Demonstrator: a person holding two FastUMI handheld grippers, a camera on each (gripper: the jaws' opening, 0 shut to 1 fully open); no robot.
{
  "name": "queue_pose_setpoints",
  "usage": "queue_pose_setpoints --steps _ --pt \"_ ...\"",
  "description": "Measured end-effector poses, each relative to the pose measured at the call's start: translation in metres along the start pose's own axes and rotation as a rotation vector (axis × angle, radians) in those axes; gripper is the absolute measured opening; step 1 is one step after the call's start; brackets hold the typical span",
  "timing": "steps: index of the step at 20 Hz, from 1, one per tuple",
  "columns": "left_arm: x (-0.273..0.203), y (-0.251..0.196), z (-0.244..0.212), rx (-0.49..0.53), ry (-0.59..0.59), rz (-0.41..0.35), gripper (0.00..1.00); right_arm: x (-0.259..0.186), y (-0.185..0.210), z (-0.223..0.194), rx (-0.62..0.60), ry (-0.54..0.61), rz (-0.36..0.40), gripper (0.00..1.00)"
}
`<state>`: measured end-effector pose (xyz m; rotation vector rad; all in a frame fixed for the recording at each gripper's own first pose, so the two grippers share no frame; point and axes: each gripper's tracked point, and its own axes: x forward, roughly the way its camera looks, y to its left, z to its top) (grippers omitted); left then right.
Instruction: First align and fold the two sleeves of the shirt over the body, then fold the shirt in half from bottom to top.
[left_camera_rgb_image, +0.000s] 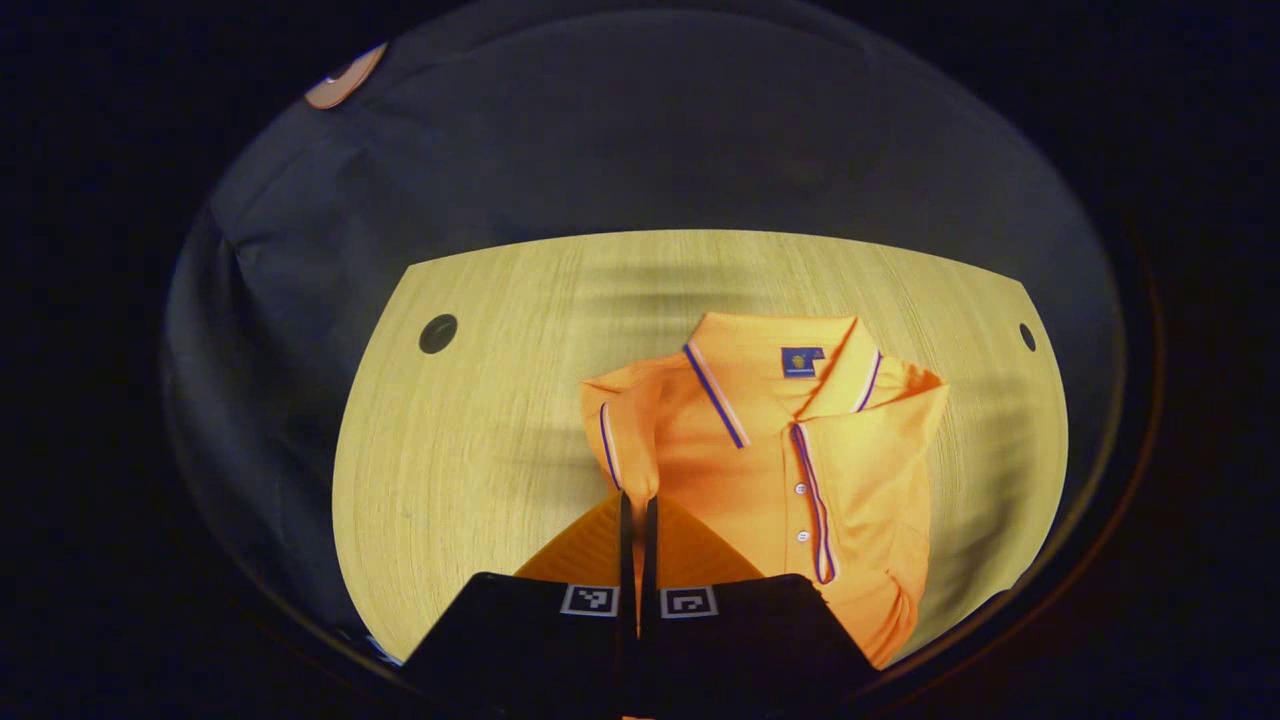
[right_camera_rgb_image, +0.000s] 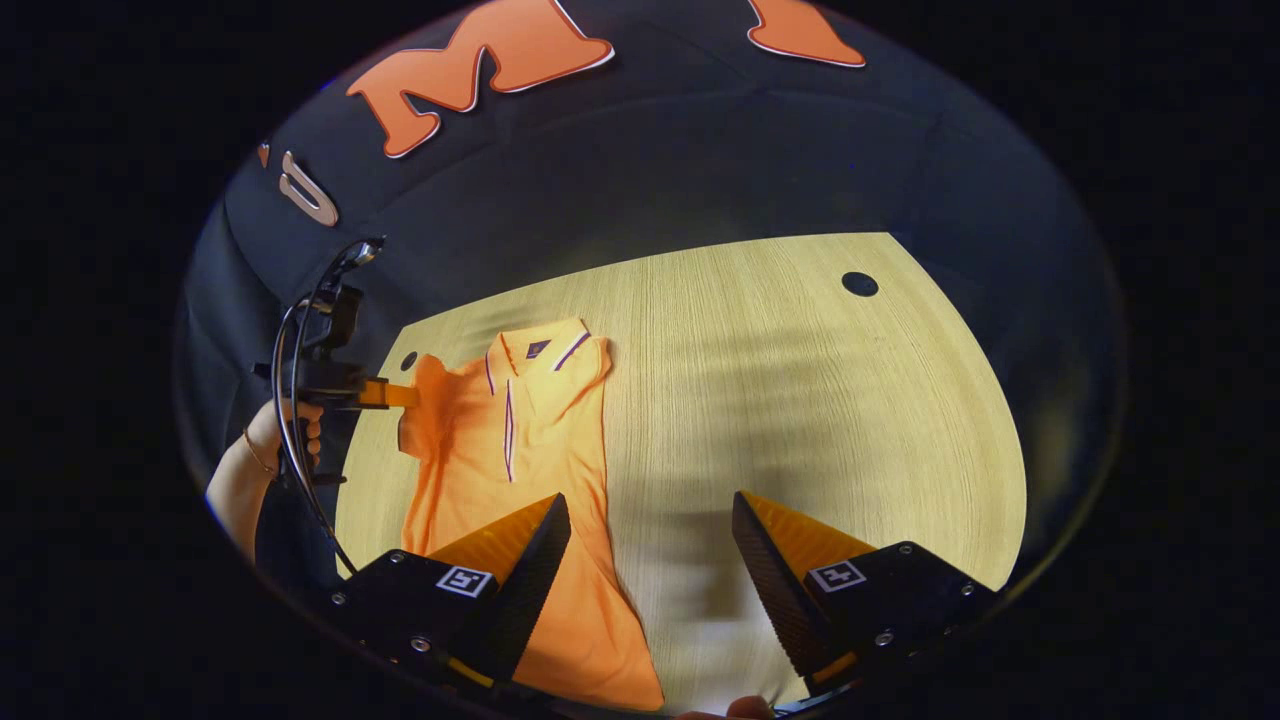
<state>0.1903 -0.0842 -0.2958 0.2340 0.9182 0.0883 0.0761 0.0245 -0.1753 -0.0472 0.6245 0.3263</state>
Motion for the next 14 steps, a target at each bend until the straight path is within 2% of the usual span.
queue_pose_setpoints --steps 5,10,11,12,14 --pt "0.014 -0.048 -0.013 0.067 0.035 -0.039 0.01 -0.003 -0.010 -0.001 -0.017 0.002 -0.004 0.99" --pt "0.015 -0.097 -0.025 0.082 0.059 -0.161 0.05 -0.003 -0.013 -0.002 -0.013 0.007 0.005 0.99" --pt "0.015 -0.101 -0.028 0.084 0.059 -0.173 0.10 -0.001 -0.016 -0.003 -0.013 0.008 0.005 0.99" --pt "0.014 -0.103 -0.030 0.080 0.057 -0.179 0.11 0.000 -0.016 -0.004 -0.011 0.008 0.006 0.99" --pt "0.009 -0.108 -0.034 0.054 0.063 -0.223 0.38 0.000 -0.014 -0.005 -0.010 0.012 0.009 0.99"
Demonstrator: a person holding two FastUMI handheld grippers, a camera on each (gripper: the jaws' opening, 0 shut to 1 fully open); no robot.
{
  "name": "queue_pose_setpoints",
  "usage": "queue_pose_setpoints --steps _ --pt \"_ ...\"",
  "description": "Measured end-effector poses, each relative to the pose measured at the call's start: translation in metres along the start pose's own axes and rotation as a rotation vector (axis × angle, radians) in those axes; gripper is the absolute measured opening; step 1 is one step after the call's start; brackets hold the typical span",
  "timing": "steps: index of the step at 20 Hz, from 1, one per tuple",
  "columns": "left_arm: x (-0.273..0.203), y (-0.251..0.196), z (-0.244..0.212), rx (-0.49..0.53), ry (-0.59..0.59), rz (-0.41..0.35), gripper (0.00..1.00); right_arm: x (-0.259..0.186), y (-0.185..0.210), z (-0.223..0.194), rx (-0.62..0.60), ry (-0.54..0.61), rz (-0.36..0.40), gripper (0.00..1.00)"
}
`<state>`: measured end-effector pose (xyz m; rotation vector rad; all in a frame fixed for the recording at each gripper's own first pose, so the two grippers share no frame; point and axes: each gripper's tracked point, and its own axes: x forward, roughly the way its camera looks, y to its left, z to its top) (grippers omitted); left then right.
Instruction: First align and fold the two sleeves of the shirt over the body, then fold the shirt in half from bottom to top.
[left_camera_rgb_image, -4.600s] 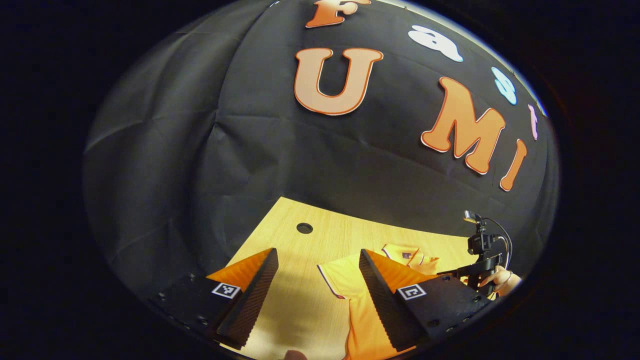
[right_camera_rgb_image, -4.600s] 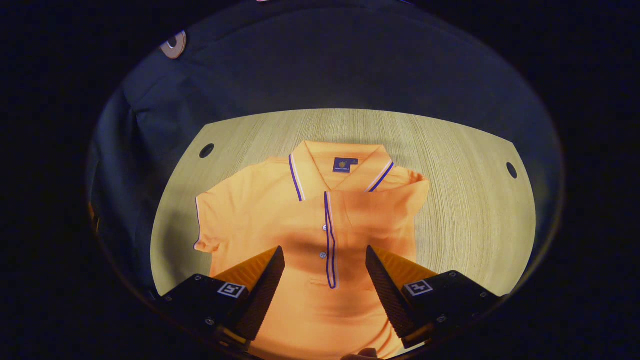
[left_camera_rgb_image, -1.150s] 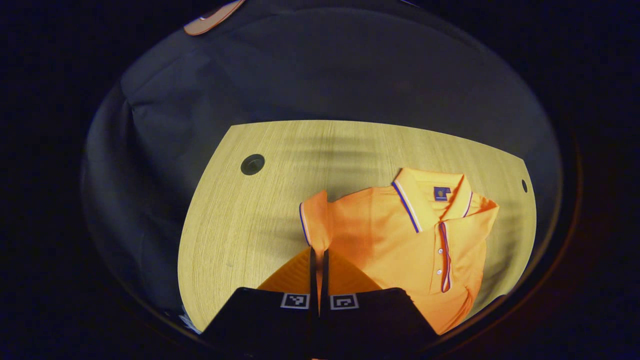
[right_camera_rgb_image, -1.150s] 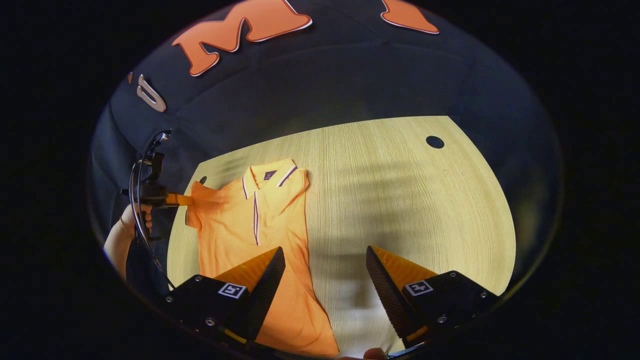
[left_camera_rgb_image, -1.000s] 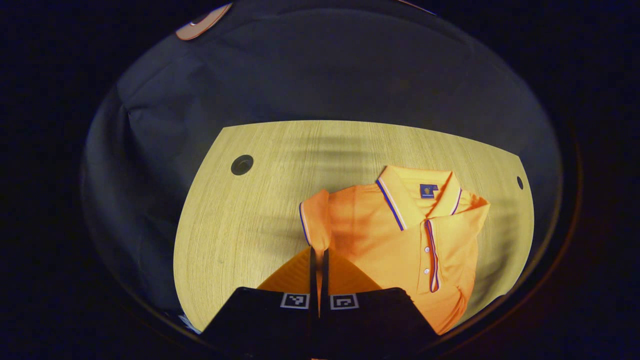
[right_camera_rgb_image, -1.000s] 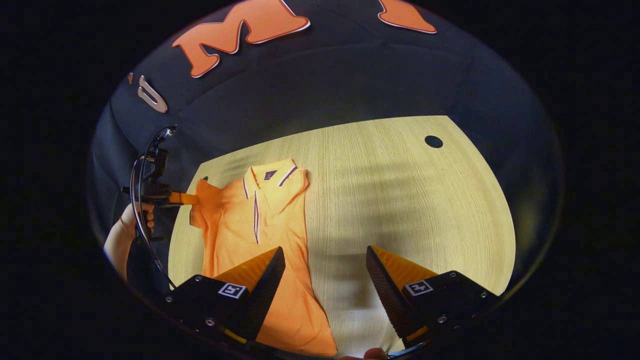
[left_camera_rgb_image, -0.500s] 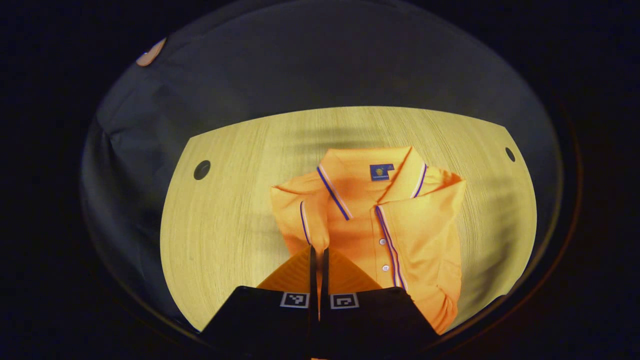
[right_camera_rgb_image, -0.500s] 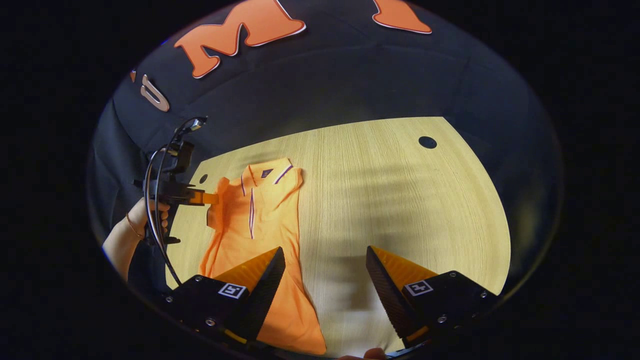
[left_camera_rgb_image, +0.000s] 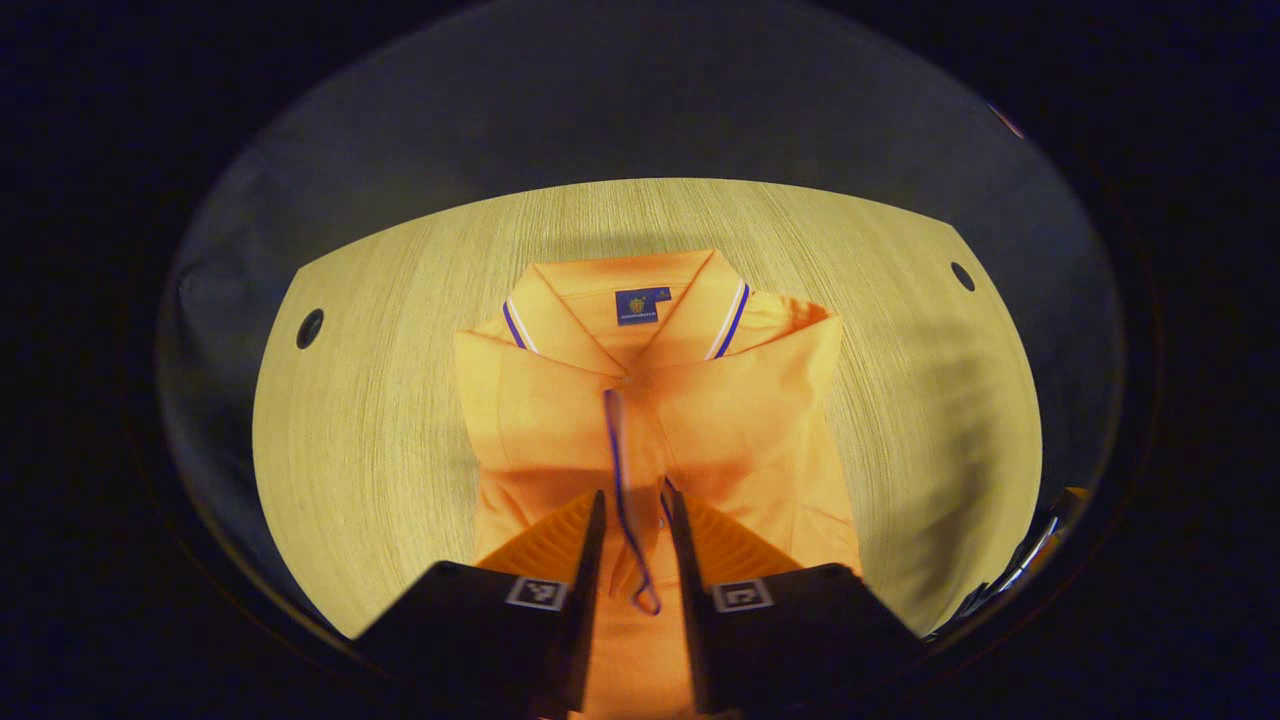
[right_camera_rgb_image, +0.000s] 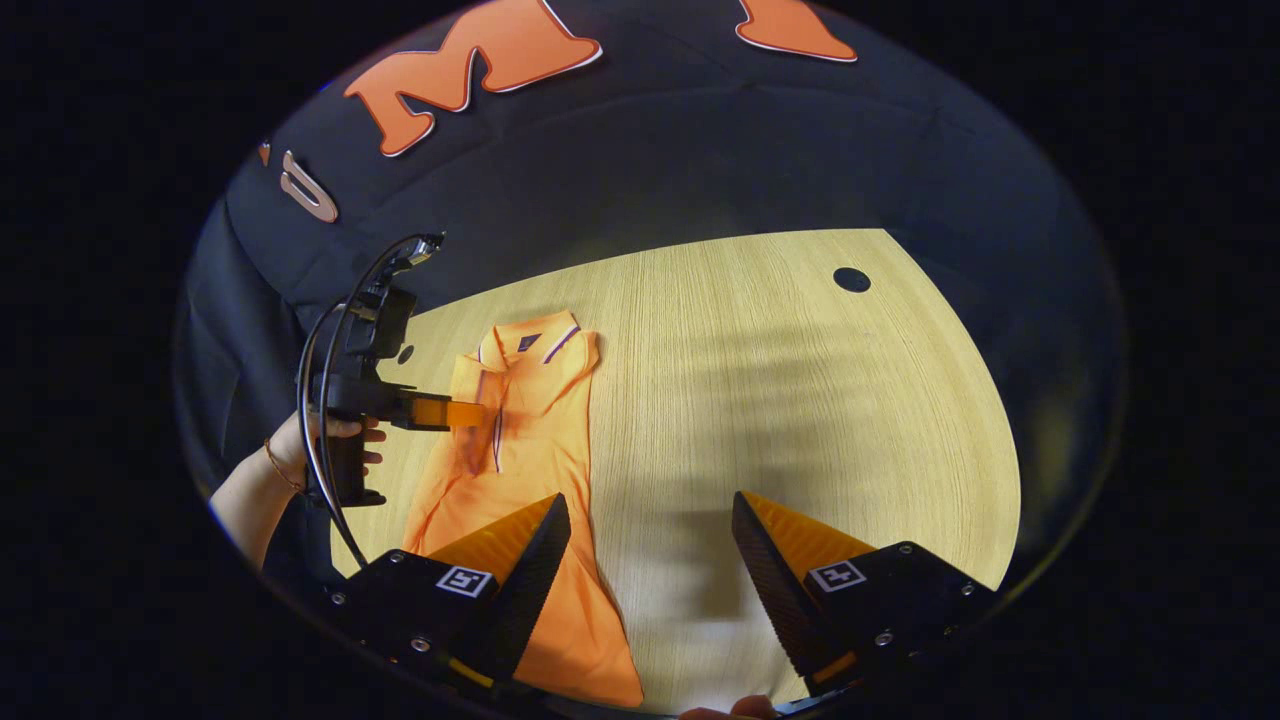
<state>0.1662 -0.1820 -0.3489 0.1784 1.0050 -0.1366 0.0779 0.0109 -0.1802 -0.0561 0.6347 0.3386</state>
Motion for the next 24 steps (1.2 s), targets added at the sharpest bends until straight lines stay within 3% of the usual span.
queue_pose_setpoints --steps 2,9,15,24 --pt "-0.011 0.004 -0.001 -0.030 -0.015 -0.005 1.00 0.001 0.003 -0.003 0.004 0.007 0.006 0.99" --pt "-0.049 0.022 -0.020 -0.066 -0.072 -0.033 1.00 0.005 0.024 -0.021 -0.006 0.032 0.002 0.99" --pt "-0.096 0.050 -0.059 -0.044 -0.139 -0.027 1.00 -0.005 0.050 -0.046 -0.086 0.060 -0.014 0.99" --pt "-0.150 0.104 -0.175 -0.078 -0.162 0.000 1.00 -0.029 0.062 -0.129 -0.151 0.167 -0.103 0.99"
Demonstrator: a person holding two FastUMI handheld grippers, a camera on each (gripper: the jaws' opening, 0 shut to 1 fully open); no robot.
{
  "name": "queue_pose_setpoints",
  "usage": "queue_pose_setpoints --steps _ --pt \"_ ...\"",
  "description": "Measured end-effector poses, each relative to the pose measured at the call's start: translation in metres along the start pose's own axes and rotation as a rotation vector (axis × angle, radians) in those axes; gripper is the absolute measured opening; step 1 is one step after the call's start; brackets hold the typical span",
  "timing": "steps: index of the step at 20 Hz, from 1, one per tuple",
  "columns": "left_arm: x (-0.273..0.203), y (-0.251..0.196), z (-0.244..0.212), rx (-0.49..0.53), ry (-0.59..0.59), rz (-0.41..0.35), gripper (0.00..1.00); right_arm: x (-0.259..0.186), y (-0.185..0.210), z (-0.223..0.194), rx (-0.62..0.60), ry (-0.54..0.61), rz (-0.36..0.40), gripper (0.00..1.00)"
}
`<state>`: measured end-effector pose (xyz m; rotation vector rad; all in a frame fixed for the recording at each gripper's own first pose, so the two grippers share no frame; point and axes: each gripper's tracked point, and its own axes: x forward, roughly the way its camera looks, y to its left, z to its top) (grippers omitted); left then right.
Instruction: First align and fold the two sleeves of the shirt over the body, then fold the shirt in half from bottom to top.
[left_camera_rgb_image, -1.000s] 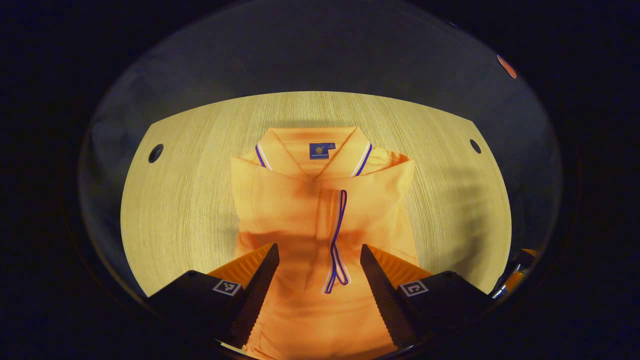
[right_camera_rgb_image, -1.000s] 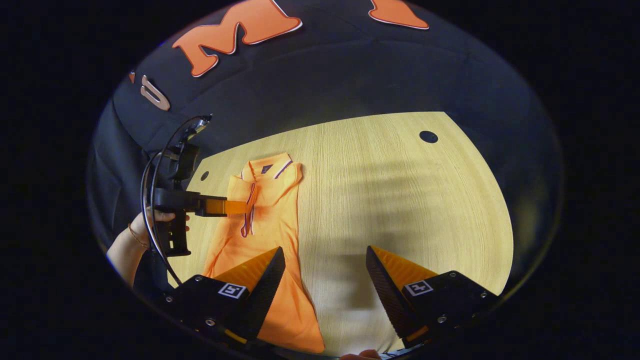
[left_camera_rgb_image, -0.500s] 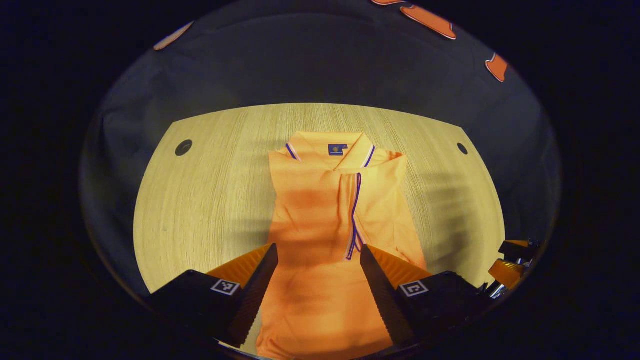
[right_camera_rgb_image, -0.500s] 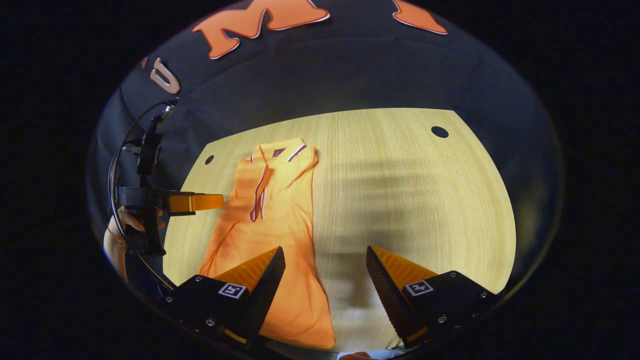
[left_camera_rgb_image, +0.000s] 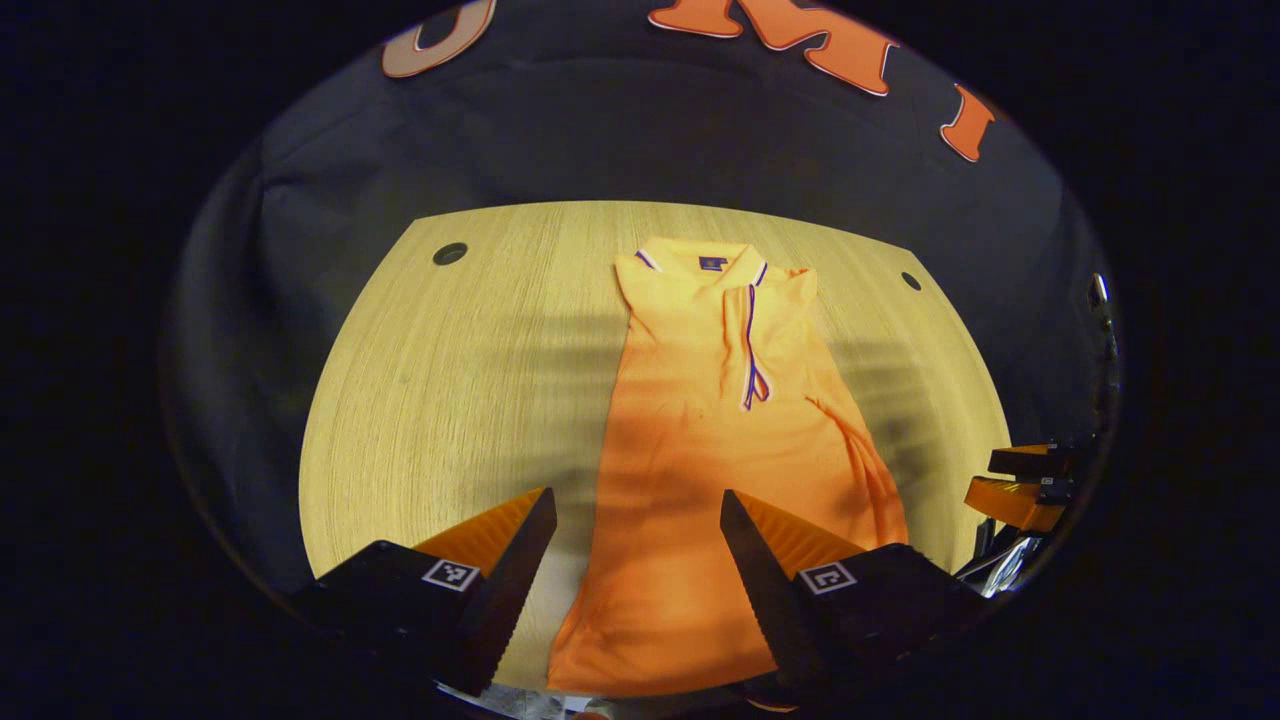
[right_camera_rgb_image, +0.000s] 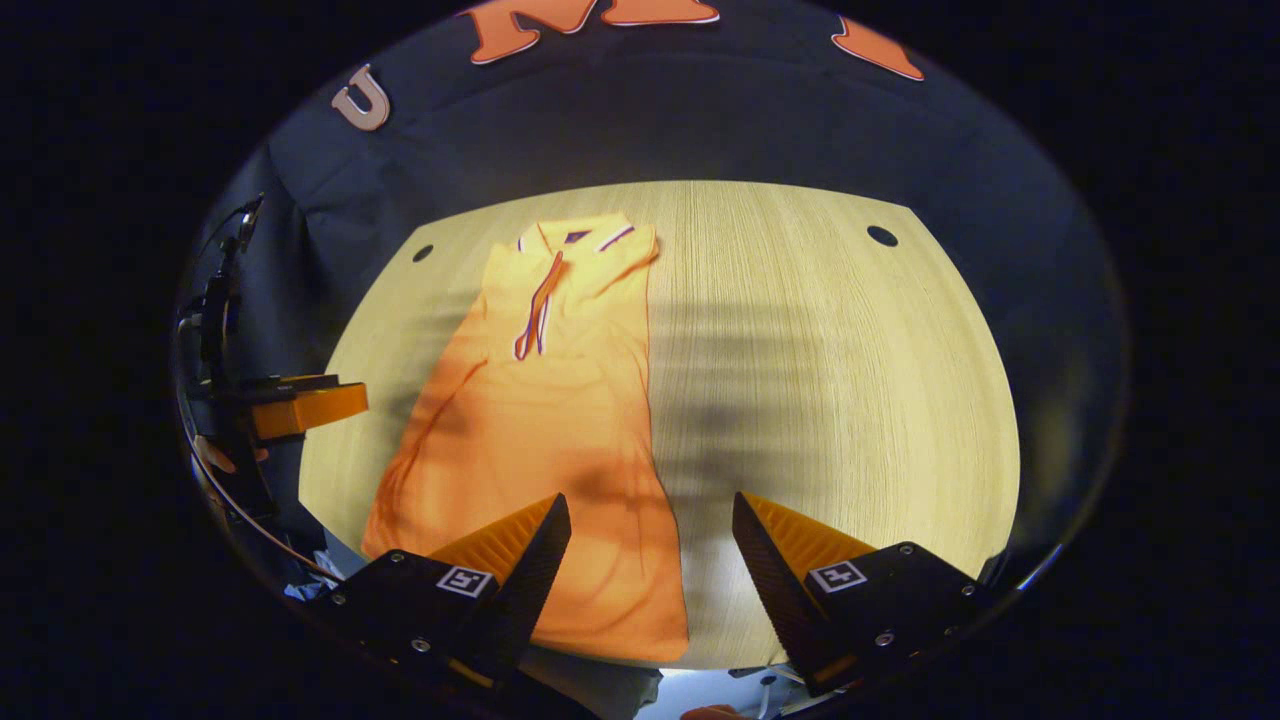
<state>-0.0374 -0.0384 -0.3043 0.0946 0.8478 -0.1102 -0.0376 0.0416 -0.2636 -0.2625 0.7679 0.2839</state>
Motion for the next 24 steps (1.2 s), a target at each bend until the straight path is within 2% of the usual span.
queue_pose_setpoints --steps 2,4,6,9,13,16,24 --pt "-0.011 0.009 -0.033 -0.020 0.012 0.001 1.00 -0.003 0.002 -0.030 -0.009 0.047 -0.025 0.99" --pt "-0.021 0.009 -0.071 -0.030 0.062 -0.023 1.00 -0.003 0.015 -0.059 0.000 0.099 -0.015 0.99" --pt "-0.030 0.015 -0.099 -0.020 0.077 -0.002 1.00 -0.001 0.023 -0.084 -0.018 0.140 -0.017 0.99" --pt "-0.031 0.013 -0.147 0.050 0.134 0.016 0.99 -0.003 0.030 -0.107 -0.055 0.177 -0.035 0.99" --pt "-0.026 0.006 -0.196 0.015 0.239 0.011 1.00 0.004 0.040 -0.139 -0.049 0.258 -0.034 0.99" --pt "-0.024 0.011 -0.214 0.005 0.266 0.044 1.00 0.012 0.050 -0.157 -0.057 0.309 -0.018 1.00" --pt "-0.008 0.008 -0.238 0.000 0.310 0.099 1.00 0.032 0.033 -0.176 -0.050 0.381 -0.079 0.99"
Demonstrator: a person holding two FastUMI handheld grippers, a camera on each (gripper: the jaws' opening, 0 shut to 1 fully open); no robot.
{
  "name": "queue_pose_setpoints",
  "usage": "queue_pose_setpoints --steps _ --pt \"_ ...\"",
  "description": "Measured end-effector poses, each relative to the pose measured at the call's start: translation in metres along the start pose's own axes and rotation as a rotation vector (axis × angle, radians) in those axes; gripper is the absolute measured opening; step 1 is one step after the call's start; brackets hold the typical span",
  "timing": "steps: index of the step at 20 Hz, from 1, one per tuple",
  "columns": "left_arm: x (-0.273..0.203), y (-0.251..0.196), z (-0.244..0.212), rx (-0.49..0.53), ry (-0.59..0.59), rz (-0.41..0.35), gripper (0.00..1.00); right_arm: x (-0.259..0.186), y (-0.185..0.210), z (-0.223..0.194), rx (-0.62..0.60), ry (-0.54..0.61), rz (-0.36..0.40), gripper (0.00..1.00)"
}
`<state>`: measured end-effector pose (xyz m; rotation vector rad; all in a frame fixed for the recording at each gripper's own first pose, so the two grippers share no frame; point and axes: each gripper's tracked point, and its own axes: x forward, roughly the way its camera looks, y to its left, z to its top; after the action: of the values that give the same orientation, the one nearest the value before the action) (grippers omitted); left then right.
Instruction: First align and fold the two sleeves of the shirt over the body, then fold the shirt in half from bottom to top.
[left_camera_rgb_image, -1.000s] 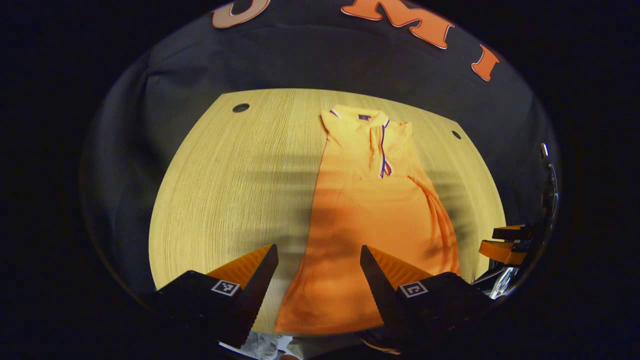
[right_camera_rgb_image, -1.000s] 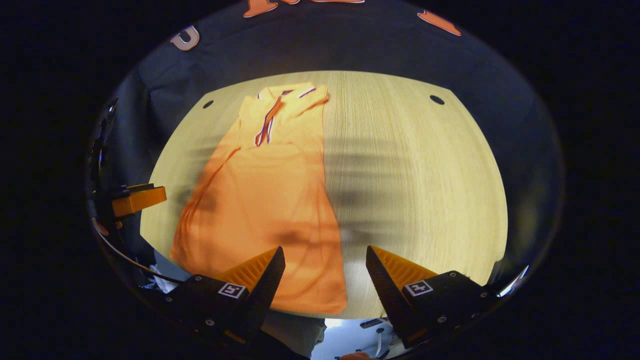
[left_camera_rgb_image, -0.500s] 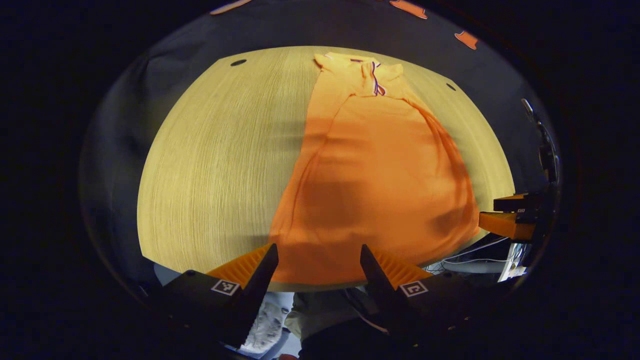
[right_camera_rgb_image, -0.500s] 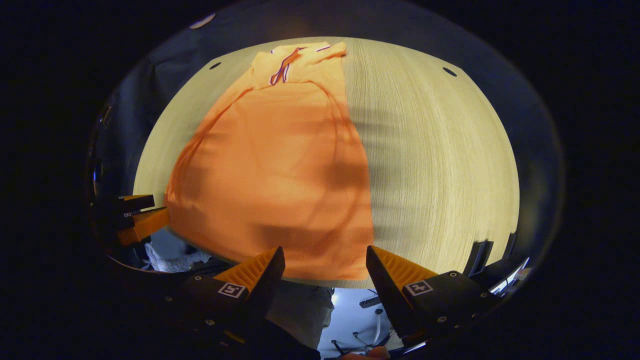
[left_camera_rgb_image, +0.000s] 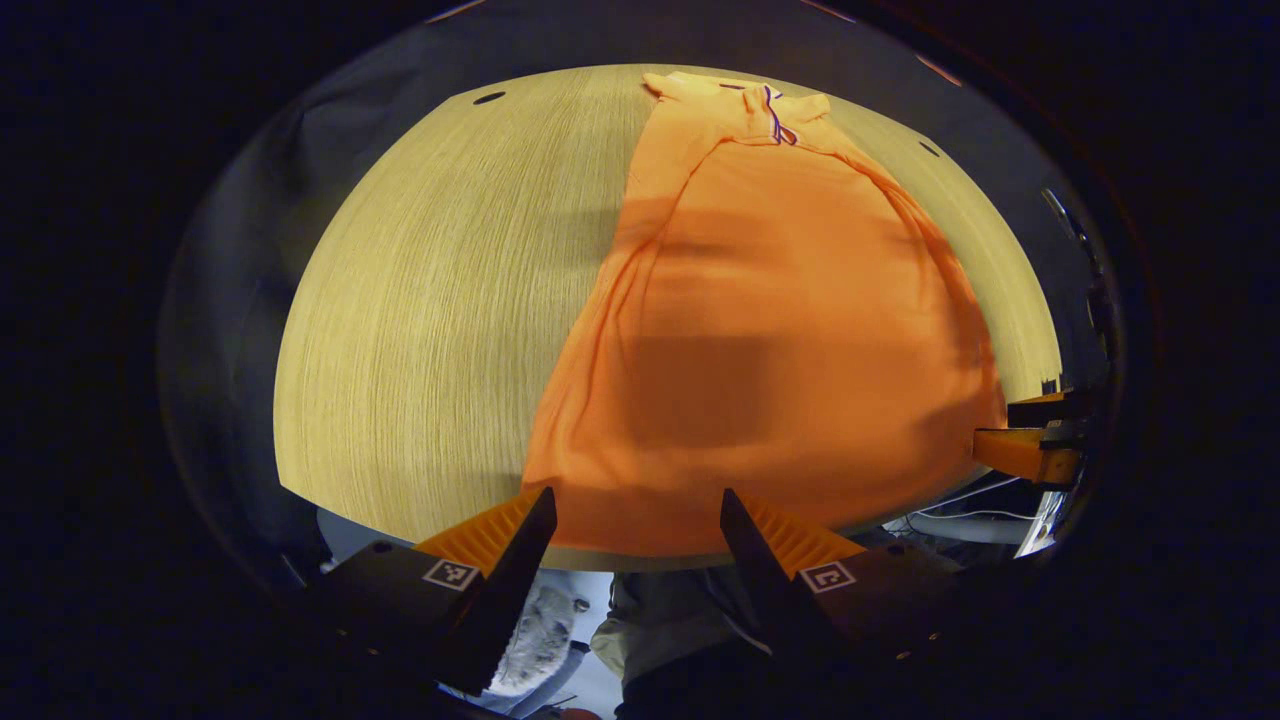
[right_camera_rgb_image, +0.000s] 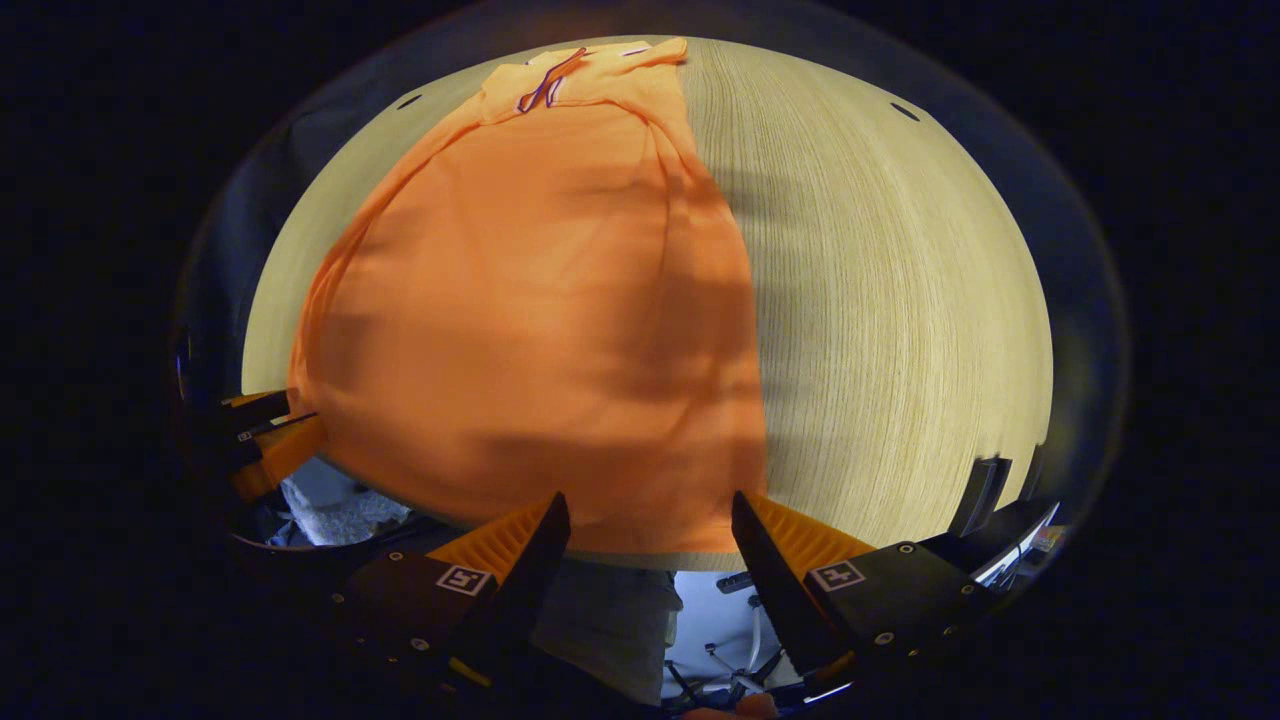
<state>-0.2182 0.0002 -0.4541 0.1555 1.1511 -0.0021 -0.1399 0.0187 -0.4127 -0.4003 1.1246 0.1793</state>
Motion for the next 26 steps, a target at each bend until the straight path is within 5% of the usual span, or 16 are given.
queue_pose_setpoints --steps 15,18,20,23,26 --pt "0.013 -0.008 0.001 -0.006 0.031 0.014 0.97 0.010 0.000 -0.009 0.023 0.029 -0.024 0.94" --pt "0.014 -0.025 0.013 0.069 -0.042 -0.018 0.66 0.010 0.001 -0.008 0.051 -0.008 -0.019 0.40" --pt "0.019 -0.033 0.023 0.088 -0.096 -0.020 0.01 0.010 0.000 -0.005 0.065 -0.033 -0.008 0.10" --pt "0.023 -0.042 0.029 0.118 -0.108 -0.079 0.01 0.007 0.002 -0.004 0.084 -0.055 0.026 0.00" --pt "0.018 -0.042 0.028 0.005 -0.087 -0.133 0.01 0.006 0.007 0.004 0.078 -0.081 0.054 0.00"
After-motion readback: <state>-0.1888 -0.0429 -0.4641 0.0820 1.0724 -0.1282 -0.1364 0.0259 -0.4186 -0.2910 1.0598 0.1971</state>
